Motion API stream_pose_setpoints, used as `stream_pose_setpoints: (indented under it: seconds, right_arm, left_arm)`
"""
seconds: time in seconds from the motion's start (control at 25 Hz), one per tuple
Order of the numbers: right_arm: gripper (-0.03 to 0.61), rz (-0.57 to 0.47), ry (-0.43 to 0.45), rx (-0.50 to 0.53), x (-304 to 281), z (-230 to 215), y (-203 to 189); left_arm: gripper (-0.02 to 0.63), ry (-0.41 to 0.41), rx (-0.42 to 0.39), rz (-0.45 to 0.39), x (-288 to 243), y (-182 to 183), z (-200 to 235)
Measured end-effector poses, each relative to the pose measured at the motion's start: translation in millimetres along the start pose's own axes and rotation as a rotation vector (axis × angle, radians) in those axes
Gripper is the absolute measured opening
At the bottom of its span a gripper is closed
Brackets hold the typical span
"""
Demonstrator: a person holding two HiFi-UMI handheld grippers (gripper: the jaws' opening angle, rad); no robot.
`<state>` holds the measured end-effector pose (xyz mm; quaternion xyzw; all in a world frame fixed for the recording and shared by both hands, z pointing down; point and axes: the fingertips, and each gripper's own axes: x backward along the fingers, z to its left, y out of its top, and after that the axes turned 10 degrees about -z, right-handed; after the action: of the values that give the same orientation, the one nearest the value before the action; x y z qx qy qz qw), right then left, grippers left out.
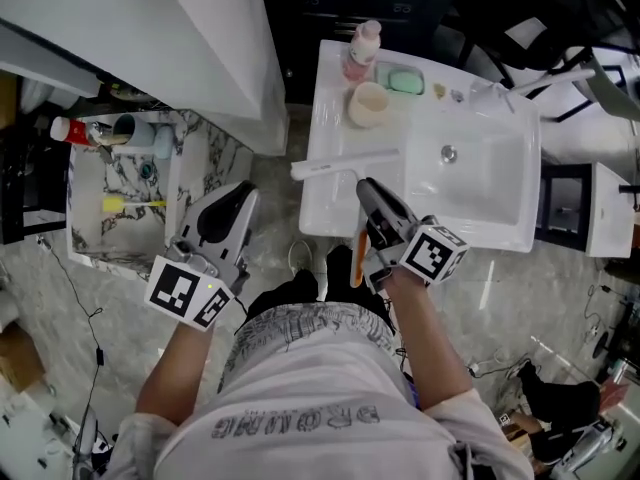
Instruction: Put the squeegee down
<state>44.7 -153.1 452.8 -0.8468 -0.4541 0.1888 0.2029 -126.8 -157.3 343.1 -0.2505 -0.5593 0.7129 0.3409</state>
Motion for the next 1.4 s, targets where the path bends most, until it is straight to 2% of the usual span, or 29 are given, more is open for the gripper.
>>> stream_pose_setpoints:
  seconds: [0.6, 1.4]
  right_arm:
    - [0.081, 0.068, -0.050, -0.062, -34, -51, 8]
    - [0.081, 0.042, -0.138, -0.161, -74, -102, 7]
  left_arm:
    - [0.041, 0.054, 0.011, 0.053, -44, -24, 14]
    - [0.041, 0.083, 0.042, 0.112, -71, -50, 35]
